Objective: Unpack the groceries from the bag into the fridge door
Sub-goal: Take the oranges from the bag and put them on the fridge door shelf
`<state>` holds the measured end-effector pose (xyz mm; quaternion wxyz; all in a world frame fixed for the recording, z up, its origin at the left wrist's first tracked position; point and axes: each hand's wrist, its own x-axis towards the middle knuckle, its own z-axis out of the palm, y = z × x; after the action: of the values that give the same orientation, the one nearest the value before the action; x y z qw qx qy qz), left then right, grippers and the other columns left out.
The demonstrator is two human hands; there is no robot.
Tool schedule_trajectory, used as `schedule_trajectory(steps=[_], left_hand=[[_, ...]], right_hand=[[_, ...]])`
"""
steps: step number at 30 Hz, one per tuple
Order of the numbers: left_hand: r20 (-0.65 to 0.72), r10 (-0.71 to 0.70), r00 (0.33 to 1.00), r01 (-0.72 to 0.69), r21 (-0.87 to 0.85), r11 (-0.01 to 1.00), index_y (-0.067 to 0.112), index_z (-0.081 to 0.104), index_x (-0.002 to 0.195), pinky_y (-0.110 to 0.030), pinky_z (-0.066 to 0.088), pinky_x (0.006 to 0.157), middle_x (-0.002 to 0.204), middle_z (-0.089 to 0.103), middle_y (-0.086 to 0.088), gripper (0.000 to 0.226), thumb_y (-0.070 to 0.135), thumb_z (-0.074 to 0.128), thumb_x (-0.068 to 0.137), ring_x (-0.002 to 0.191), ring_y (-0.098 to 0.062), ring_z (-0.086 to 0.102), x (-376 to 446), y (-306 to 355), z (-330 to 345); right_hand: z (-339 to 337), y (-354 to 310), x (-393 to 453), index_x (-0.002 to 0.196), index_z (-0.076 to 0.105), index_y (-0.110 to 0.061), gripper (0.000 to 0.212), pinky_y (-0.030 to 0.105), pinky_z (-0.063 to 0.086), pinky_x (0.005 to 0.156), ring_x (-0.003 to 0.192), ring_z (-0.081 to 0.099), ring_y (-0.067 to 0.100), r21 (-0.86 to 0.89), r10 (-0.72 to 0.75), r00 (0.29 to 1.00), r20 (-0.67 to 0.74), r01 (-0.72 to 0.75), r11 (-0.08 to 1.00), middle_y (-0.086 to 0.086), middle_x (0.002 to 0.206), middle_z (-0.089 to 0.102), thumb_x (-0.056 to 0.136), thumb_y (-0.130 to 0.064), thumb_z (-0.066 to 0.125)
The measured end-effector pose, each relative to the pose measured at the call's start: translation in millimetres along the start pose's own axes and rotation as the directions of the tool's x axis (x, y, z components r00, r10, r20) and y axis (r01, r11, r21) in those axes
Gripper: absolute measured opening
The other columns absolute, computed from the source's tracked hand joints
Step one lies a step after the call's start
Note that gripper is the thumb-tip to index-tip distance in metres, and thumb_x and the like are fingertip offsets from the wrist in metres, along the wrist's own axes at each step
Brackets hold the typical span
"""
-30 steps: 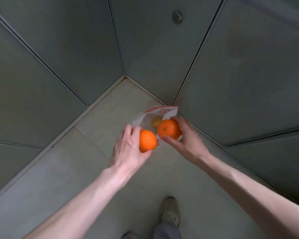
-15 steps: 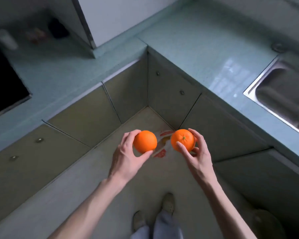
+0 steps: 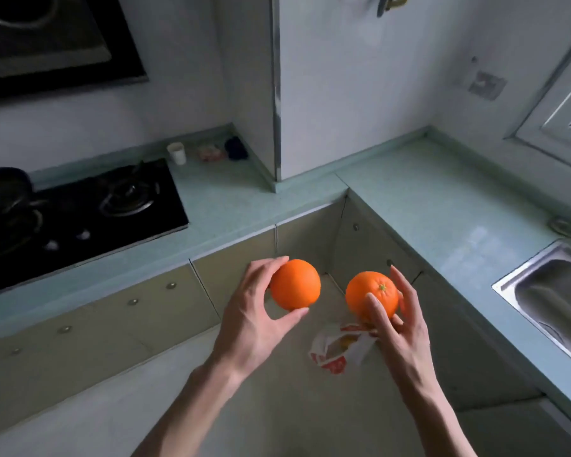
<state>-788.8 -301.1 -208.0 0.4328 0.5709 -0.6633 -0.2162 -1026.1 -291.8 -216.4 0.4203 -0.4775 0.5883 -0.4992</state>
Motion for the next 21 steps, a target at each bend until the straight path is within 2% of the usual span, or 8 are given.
schedule_trajectory(steps=[1, 4, 8, 10, 12, 15, 19, 21], left_hand=[[-0.037, 0.005, 0.999, -0.004, 0.014, 1.000, 0.026, 0.055, 0.143, -0.033, 0.052, 0.104, 0.134, 0.054, 0.014, 0.082, 0.028, 0.095, 0.071, 0.123, -0.007, 0.059, -0.2, 3.8, -10.4], [-0.130, -0.010, 0.991, 0.020, 0.071, 0.997, 0.027, 0.056, 0.140, -0.033, 0.051, 0.105, 0.134, 0.055, 0.013, 0.079, 0.027, 0.095, 0.071, 0.124, -0.010, 0.059, -4.3, 13.6, -39.3], [-0.257, -0.038, 0.966, 0.075, 0.137, 0.988, 0.029, 0.055, 0.139, -0.031, 0.052, 0.102, 0.134, 0.055, 0.014, 0.077, 0.026, 0.094, 0.073, 0.123, -0.009, 0.060, -14.0, 24.2, -74.1], [-0.315, -0.072, 0.946, 0.126, 0.154, 0.980, 0.032, 0.053, 0.138, -0.025, 0.053, 0.098, 0.134, 0.055, 0.017, 0.075, 0.026, 0.093, 0.075, 0.119, -0.008, 0.061, -24.5, 27.4, -90.6], [-0.371, -0.112, 0.922, 0.185, 0.170, 0.968, 0.036, 0.051, 0.138, -0.020, 0.052, 0.096, 0.134, 0.055, 0.020, 0.075, 0.027, 0.092, 0.076, 0.117, -0.006, 0.062, -38.9, 30.5, -104.4], [-0.454, -0.152, 0.878, 0.268, 0.201, 0.942, 0.036, 0.051, 0.138, -0.023, 0.053, 0.096, 0.136, 0.054, 0.021, 0.074, 0.027, 0.091, 0.077, 0.121, -0.008, 0.060, -65.0, 32.7, -120.1], [-0.588, -0.181, 0.788, 0.387, 0.244, 0.889, 0.036, 0.051, 0.139, -0.027, 0.054, 0.097, 0.137, 0.054, 0.022, 0.076, 0.026, 0.092, 0.075, 0.124, -0.006, 0.059, -104.7, 38.5, -144.2], [-0.647, -0.187, 0.739, 0.446, 0.262, 0.856, 0.037, 0.050, 0.139, -0.029, 0.055, 0.096, 0.137, 0.053, 0.024, 0.078, 0.026, 0.092, 0.074, 0.124, -0.004, 0.058, -125.9, 44.4, -158.8]], right_hand=[[5.6, -8.0, 3.4, 0.140, 0.050, -0.056, 0.056, 0.029, 0.060, 0.083, 0.099, 0.076, 0.009, 0.006, -0.014, 0.999, 0.033, 0.014, 1.000, -0.011, 0.121, 0.070, 0.089, -0.045, 0.072], [21.3, -23.9, 11.0, 0.135, 0.055, -0.054, 0.050, 0.041, 0.062, 0.085, 0.098, 0.076, 0.010, -0.008, -0.060, 0.989, 0.136, 0.062, 0.998, -0.009, 0.120, 0.071, 0.090, -0.046, 0.074], [48.0, -47.4, 24.2, 0.128, 0.058, -0.051, 0.045, 0.027, 0.058, 0.075, 0.095, 0.075, 0.007, 0.022, -0.106, 0.956, 0.274, 0.104, 0.994, -0.011, 0.112, 0.072, 0.086, -0.049, 0.074], [65.0, -58.2, 27.5, 0.128, 0.059, -0.049, 0.050, 0.023, 0.058, 0.068, 0.091, 0.075, 0.006, 0.047, -0.125, 0.930, 0.345, 0.116, 0.992, -0.012, 0.111, 0.072, 0.083, -0.053, 0.080], [82.1, -66.7, 28.9, 0.128, 0.059, -0.047, 0.059, 0.020, 0.058, 0.067, 0.086, 0.075, 0.007, 0.061, -0.145, 0.897, 0.417, 0.132, 0.989, -0.010, 0.111, 0.071, 0.073, -0.054, 0.078], [108.5, -74.0, 24.9, 0.132, 0.057, -0.047, 0.069, 0.022, 0.059, 0.069, 0.089, 0.076, 0.006, 0.081, -0.176, 0.812, 0.557, 0.157, 0.984, -0.009, 0.115, 0.070, 0.068, -0.049, 0.081], [146.7, -82.4, 8.5, 0.132, 0.055, -0.050, 0.070, 0.018, 0.058, 0.070, 0.090, 0.076, 0.004, 0.111, -0.211, 0.664, 0.718, 0.190, 0.975, -0.009, 0.118, 0.069, 0.073, -0.042, 0.091], [165.3, -88.8, -5.0, 0.131, 0.054, -0.052, 0.068, 0.016, 0.057, 0.068, 0.089, 0.076, 0.005, 0.124, -0.216, 0.596, 0.773, 0.192, 0.973, -0.010, 0.118, 0.069, 0.073, -0.042, 0.087]])
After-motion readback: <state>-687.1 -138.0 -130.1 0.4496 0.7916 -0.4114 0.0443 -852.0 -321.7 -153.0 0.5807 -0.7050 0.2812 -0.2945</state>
